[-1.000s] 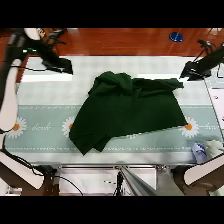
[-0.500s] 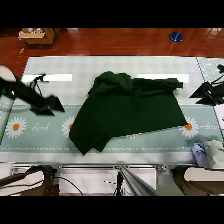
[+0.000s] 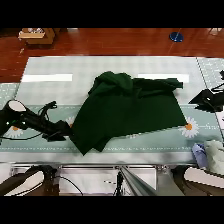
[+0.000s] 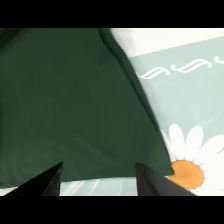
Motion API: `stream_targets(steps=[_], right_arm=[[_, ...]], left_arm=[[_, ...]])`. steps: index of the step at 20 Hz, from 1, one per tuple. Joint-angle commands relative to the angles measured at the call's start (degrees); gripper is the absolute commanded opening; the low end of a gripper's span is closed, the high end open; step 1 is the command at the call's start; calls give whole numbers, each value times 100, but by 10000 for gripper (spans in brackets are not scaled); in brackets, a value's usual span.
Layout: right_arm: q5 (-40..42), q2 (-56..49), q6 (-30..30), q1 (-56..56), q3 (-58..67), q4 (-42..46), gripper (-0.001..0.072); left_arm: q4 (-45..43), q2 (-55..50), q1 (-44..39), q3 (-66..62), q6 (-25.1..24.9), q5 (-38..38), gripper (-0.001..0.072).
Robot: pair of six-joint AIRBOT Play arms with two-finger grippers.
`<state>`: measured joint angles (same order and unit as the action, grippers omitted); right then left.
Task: Fold the shirts.
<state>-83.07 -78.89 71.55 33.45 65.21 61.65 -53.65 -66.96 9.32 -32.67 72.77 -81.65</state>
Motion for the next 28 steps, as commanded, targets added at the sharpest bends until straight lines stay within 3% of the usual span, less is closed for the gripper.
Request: stream_targets(steps=[1, 2, 3, 4, 7, 8, 9, 12, 13, 16, 19, 28], right_arm=[[-31, 103, -28, 4, -72, 20, 533], [-39, 103, -28, 7, -70, 22, 532], [-42, 103, -28, 4, -72, 17, 532], [-52, 103, -26, 4, -70, 17, 532], [-142, 103, 39, 4, -70, 20, 532], [-151, 103, 66, 7, -70, 22, 532], [-151, 103, 83, 7, -70, 63, 533], [-219, 101, 214, 7, -72, 761, 532], [-234, 103, 295, 39, -79, 1110, 533], [-129, 101, 317, 551, -369, 1032, 573], [190, 101, 195, 1003, -850, 505, 575], [1132, -308, -90, 988, -1797, -647, 574]], left_arm=[[101, -15, -7, 337, -59, 229, 719], [105, -39, -7, 382, -52, 354, 718], [111, -76, -7, 393, -22, 551, 671], [170, -116, -9, 393, -11, 828, 554], [564, -308, -101, 391, -146, 1425, 372], [697, -385, -173, 391, -313, 1451, 331], [796, -446, -236, 391, -415, 1451, 207], [892, -492, -330, 391, -551, 1432, 22], [890, -490, -328, 389, -553, 1394, 22], [892, -485, -328, 387, -577, 1233, 22], [970, -485, -328, 387, -708, 1200, 22], [1578, -485, -328, 387, -1023, 1200, 23]])
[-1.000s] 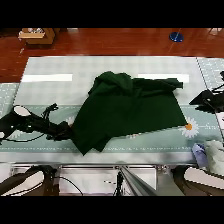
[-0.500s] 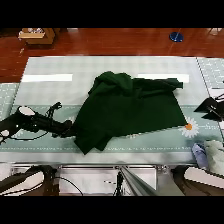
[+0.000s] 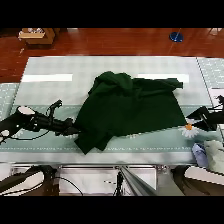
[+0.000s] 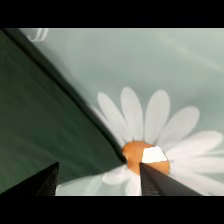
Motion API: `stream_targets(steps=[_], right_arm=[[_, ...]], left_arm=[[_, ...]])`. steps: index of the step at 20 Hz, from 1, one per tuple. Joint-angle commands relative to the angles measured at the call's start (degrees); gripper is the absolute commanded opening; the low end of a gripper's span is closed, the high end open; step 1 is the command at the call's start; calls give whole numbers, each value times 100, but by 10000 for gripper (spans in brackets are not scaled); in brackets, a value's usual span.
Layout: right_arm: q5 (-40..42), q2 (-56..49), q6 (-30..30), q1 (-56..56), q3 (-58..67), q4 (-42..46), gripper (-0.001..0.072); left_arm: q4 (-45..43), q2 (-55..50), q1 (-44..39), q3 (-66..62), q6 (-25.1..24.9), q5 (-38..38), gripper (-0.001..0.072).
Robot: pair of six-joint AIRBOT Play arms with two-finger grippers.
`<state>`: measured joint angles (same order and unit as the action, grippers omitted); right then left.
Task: Fold the shirts.
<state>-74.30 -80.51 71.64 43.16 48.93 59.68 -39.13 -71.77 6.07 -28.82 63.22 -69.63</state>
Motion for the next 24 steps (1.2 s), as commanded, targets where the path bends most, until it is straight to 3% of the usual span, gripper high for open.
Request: stream_targets(steps=[1, 6, 8, 10, 11, 14, 18, 20, 24], right_arm=[[251, -184, -98, 17, -168, -490, 574], [448, -293, -46, -96, -378, -442, 572], [647, -374, -35, -498, -407, -389, 538], [772, -367, -33, -870, -343, -509, 61], [719, -337, -48, -966, -236, -686, 26], [249, 92, -334, -977, 372, -1462, 25], [-358, 1338, -448, -977, 1687, -2809, 25], [-308, 2068, -435, -977, 2426, -3185, 25], [516, 3189, 116, -977, 3818, -3128, 24]], left_arm=[[127, -4, -2, 2, -68, -2, 23], [149, -4, -2, -83, -105, -2, 22], [164, -4, -2, -216, -105, -2, 23], [168, -4, -2, -437, -105, -37, 23], [168, -4, 0, -608, -107, -98, 23], [321, 63, 116, -1580, -105, -616, 22], [1451, 562, 562, -3602, -103, -1056, 22], [1801, 857, 776, -4804, -101, -1062, 22], [1808, 1285, 1060, -7300, -63, -1040, 22]])
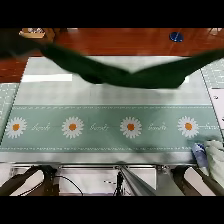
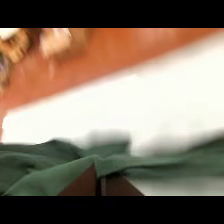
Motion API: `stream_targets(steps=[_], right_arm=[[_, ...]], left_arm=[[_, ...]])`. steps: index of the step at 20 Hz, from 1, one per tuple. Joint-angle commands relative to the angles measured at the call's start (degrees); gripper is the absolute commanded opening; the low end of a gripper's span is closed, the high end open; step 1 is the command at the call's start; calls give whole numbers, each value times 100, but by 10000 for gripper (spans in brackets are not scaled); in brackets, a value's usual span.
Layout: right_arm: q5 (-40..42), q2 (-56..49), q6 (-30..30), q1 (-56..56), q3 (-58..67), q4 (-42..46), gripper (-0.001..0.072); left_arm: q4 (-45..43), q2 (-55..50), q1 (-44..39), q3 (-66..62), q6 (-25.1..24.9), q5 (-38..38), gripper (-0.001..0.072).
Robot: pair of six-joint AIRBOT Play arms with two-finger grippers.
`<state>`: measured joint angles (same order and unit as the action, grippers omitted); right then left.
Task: Fold the shirts.
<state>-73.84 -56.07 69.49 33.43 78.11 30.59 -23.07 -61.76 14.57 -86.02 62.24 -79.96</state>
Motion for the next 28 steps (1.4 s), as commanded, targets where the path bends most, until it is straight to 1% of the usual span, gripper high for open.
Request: stream_targets(steps=[1, 3, 5, 7, 9, 11, 12, 14, 16, 18, 20, 21, 24, 26, 28], right_arm=[[612, 922, 551, -4, 1263, 28, 24], [621, 1141, 922, -4, 2039, 680, 24], [511, 1215, 1325, -4, 2852, 1362, 24], [205, 1209, 1663, -4, 3602, 1895, 24], [-98, 1211, 1808, -4, 4120, 2179, 24], [-435, 1215, 1912, -4, 4426, 2365, 24], [-691, 1215, 1950, -4, 4496, 2402, 24], [-1388, 1261, 1961, -4, 4503, 2424, 24], [-2131, 1318, 1950, -4, 4503, 2653, 23], [-2586, 1357, 1941, -9, 4503, 2898, 23], [-3104, 1279, 1932, -9, 4385, 2933, 23], [-3239, 1233, 1923, -9, 4155, 2931, 23], [-3038, 1172, 1722, -9, 2959, 2852, 23], [-2863, 929, 1687, -9, 2192, 2894, 23], [-2715, 529, 1685, -9, 1635, 2822, 23]], left_arm=[[111, 356, 313, -2173, 155, 35, 22], [-422, 490, 544, -3200, 450, 96, 22], [-1176, 717, 761, -3799, 802, 240, 22], [-1982, 1110, 815, -3814, 1202, 339, 21], [-2728, 1445, 815, -3799, 1574, 201, 21], [-3285, 1733, 811, -3801, 1814, -7, 21], [-3425, 1847, 774, -3801, 1893, -120, 21], [-3504, 2039, 621, -3801, 1980, -505, 20], [-3654, 2170, 557, -3801, 2039, -1163, 20], [-3814, 2197, 557, -3799, 2103, -1834, 20], [-3869, 2146, 546, -3543, 2050, -2153, 21], [-3869, 2116, 490, -3213, 2035, -2199, 20], [-4000, 1917, -4, -1698, 1954, -2065, 20], [-4170, 1655, -136, -715, 1897, -1609, 21], [-4140, 1263, -201, 0, 1794, -868, 21]])
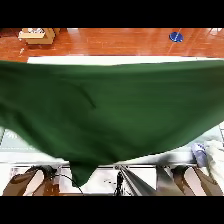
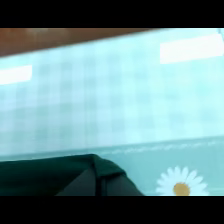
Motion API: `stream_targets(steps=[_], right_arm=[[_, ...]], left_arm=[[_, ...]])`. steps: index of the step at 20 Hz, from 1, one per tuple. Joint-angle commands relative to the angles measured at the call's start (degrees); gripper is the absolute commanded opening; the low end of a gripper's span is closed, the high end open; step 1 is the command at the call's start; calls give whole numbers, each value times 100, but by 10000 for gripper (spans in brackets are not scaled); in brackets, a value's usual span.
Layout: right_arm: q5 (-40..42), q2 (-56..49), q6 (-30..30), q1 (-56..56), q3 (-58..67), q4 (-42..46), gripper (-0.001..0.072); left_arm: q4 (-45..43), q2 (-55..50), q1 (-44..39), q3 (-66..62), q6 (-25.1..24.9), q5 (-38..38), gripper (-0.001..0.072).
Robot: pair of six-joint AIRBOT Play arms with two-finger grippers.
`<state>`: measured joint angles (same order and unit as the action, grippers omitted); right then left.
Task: Fold the shirts.
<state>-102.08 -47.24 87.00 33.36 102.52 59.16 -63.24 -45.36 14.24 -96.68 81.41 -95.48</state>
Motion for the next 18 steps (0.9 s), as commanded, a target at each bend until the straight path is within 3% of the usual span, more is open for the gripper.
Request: stream_targets(steps=[1, 7, 14, 18], right_arm=[[122, -610, -68, -2, -940, -31, 23], [901, -2218, -68, -446, -986, 350, 23], [3449, -3733, -59, -1770, -986, 844, 23], [4365, -4369, -68, -2144, -986, 846, 23]], left_arm=[[-122, -629, -232, 1255, -127, 970, 21], [-109, -2533, -922, 1290, -595, 2031, 21], [-61, -3602, -1043, 1029, -612, 3926, 22], [-68, -4079, -1344, 1027, -1047, 4640, 21]])
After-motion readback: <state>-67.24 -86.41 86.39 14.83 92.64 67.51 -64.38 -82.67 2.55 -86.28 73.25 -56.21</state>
